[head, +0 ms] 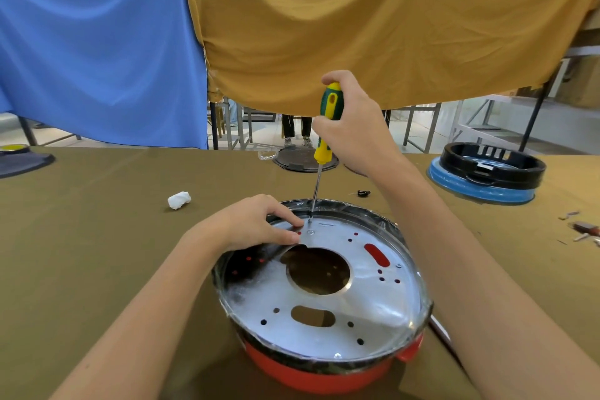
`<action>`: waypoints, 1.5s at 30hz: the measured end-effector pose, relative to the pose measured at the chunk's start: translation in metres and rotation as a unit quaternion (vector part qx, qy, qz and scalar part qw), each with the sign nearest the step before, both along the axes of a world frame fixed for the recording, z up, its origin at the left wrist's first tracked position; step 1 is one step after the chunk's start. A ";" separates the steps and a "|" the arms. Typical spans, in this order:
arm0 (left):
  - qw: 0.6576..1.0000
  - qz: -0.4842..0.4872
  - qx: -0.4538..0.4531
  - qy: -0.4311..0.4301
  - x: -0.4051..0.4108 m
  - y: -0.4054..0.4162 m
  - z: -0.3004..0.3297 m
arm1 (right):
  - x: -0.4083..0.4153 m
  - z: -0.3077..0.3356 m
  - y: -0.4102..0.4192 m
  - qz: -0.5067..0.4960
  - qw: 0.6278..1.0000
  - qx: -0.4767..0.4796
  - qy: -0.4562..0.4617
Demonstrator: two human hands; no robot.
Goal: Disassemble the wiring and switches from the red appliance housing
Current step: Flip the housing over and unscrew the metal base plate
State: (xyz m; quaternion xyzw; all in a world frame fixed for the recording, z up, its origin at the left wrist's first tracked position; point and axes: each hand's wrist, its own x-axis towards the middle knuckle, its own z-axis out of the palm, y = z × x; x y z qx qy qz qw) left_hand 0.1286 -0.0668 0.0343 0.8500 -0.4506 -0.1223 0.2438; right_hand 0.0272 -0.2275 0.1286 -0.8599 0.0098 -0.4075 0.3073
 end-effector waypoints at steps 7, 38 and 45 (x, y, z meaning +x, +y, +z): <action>1.000 -0.004 -0.003 0.003 -0.002 0.001 0.001 | -0.002 0.001 -0.002 -0.021 0.999 -0.041 0.008; 0.981 0.007 -0.166 -0.100 -0.009 0.002 0.004 | -0.064 -0.093 -0.058 -0.010 0.780 0.620 -0.081; 0.980 -0.002 -0.160 -0.115 -0.012 0.001 0.004 | -0.063 -0.098 -0.061 -0.006 0.780 0.623 -0.059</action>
